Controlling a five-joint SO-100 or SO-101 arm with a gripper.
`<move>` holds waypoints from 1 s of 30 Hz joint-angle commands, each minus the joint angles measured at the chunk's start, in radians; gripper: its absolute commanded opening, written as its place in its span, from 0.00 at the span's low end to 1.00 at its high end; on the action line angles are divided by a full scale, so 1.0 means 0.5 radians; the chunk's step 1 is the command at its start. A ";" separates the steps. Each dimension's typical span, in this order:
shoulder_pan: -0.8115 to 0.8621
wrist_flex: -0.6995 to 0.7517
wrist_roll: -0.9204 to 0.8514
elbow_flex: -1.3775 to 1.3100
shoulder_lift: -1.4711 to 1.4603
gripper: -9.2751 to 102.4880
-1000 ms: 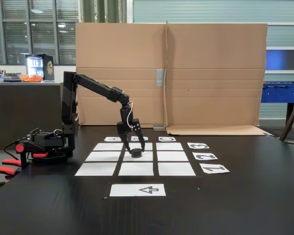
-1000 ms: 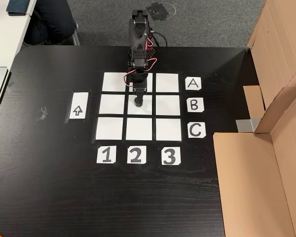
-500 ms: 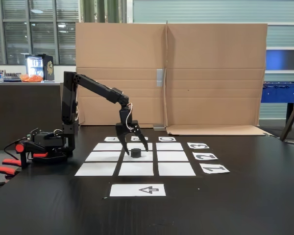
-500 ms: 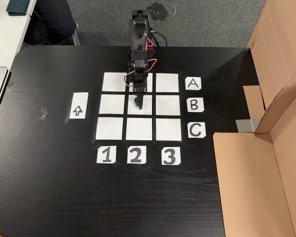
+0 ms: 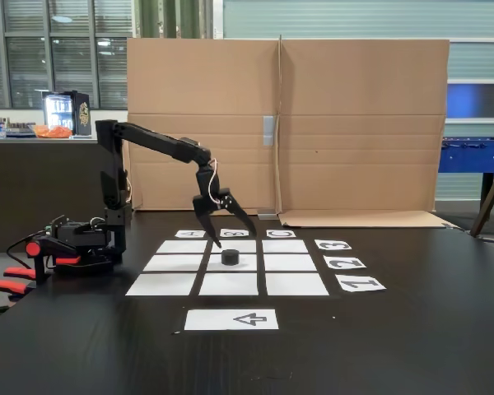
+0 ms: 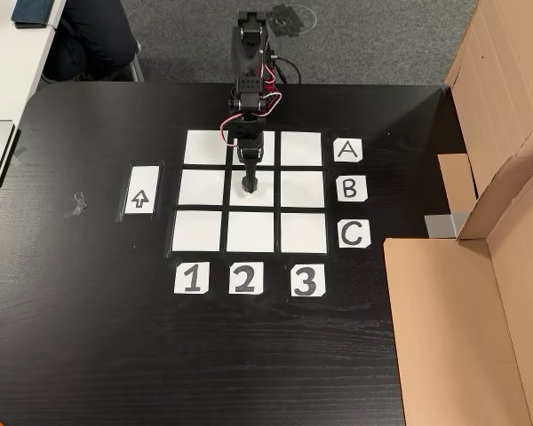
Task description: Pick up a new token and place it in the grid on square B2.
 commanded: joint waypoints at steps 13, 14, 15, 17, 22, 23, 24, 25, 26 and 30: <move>0.095 0.334 -0.012 -0.160 0.604 0.44; 0.114 0.368 -0.012 -0.175 0.647 0.44; 0.132 0.393 -0.012 -0.190 0.696 0.44; 0.187 0.436 -0.015 -0.209 0.807 0.44; 0.380 0.531 -0.018 -0.255 1.089 0.44; 0.436 0.549 -0.028 -0.258 1.147 0.44; 0.494 0.568 -0.037 -0.270 1.203 0.44; 0.558 0.586 -0.049 -0.282 1.252 0.44; 0.629 0.598 -0.064 -0.291 1.307 0.44; 0.960 0.604 -0.153 -0.298 1.519 0.44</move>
